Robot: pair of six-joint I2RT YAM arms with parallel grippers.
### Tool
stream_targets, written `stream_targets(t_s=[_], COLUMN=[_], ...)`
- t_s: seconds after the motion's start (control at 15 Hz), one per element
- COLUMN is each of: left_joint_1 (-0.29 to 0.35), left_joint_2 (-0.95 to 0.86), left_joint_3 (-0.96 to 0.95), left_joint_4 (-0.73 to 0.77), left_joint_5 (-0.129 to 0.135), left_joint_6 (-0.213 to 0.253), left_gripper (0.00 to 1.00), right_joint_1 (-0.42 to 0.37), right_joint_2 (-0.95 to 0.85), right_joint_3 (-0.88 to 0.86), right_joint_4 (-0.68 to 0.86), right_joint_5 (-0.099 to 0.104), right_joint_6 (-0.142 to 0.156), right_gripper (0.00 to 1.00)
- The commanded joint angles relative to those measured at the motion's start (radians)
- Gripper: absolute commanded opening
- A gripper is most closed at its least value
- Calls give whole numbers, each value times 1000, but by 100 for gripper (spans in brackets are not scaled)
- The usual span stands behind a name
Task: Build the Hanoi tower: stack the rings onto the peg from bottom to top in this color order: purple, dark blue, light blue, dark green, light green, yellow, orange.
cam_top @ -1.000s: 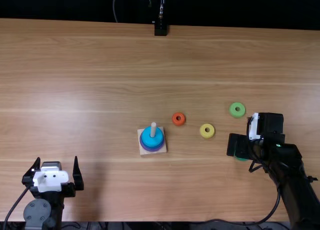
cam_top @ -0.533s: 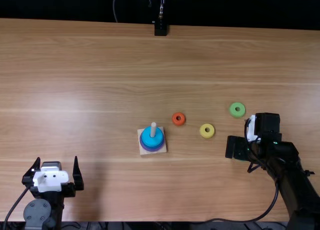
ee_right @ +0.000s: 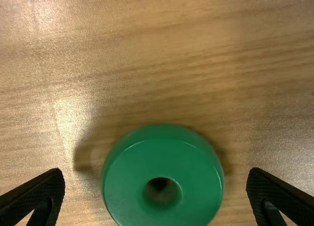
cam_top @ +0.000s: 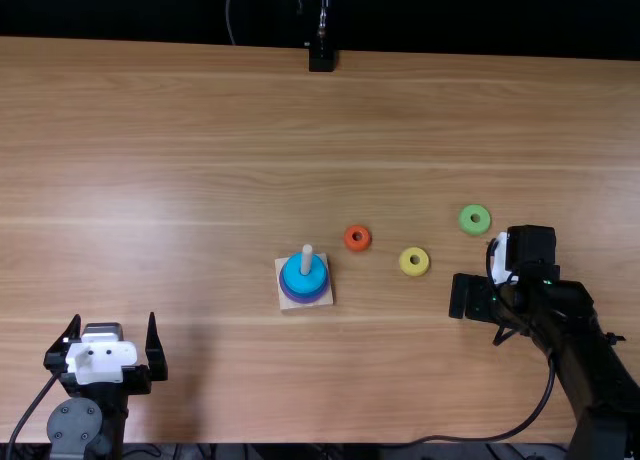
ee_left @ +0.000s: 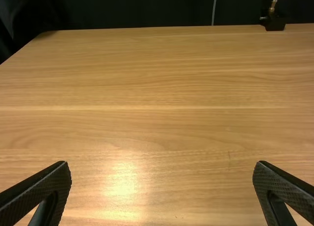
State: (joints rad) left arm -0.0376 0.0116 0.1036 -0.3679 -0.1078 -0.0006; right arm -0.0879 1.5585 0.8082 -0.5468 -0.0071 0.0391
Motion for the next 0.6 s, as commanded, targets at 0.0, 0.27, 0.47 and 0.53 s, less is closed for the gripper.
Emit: stream_targets(t_s=[0.0, 0.27, 0.47, 0.53], left_joint_1=[8, 8, 8, 8], left_joint_2=[-12, -12, -12, -12], left_joint_3=[-104, -104, -104, -104], left_joint_4=[-79, -79, -79, -79], left_joint_5=[-1, -1, -1, -1], left_joint_6=[4, 4, 4, 4], left_gripper=[100, 100, 100, 100], right_joint_1=[-7, -7, -6, -7], right_joint_2=[9, 11, 11, 11], right_joint_3=[-15, -15, -17, -17], right_joint_4=[1, 1, -1, -1], right_joint_5=[13, 11, 7, 3], right_joint_6=[9, 5, 5, 5], right_gripper=[100, 55, 17, 6])
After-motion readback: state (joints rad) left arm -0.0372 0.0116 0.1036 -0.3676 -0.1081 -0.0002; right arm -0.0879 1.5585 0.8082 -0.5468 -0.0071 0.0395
